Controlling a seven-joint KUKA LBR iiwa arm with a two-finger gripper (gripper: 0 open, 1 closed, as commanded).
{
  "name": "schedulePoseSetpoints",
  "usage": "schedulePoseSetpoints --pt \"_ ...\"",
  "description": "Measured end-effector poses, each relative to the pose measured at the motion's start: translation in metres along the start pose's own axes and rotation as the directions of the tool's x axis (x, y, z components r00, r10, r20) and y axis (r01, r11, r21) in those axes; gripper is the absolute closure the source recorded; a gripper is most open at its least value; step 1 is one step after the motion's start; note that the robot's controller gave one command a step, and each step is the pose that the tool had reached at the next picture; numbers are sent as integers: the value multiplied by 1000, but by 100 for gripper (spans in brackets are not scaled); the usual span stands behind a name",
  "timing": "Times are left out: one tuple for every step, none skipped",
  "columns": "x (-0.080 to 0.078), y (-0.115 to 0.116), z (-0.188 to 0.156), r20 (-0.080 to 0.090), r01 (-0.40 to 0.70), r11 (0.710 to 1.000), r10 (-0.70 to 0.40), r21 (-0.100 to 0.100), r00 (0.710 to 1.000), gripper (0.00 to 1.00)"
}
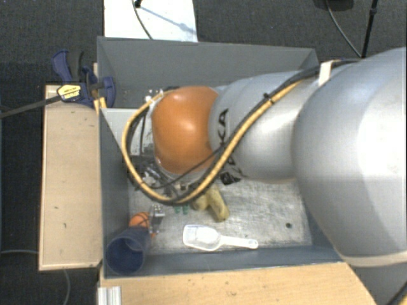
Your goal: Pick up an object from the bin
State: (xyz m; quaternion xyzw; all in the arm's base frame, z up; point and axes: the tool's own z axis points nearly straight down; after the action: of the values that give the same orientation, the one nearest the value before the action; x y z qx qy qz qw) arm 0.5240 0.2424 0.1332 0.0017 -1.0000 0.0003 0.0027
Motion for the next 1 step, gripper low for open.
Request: schedulePoseSetpoints --pt "-2 -1 -4 7 -6 1000 6 -2 1000 0"
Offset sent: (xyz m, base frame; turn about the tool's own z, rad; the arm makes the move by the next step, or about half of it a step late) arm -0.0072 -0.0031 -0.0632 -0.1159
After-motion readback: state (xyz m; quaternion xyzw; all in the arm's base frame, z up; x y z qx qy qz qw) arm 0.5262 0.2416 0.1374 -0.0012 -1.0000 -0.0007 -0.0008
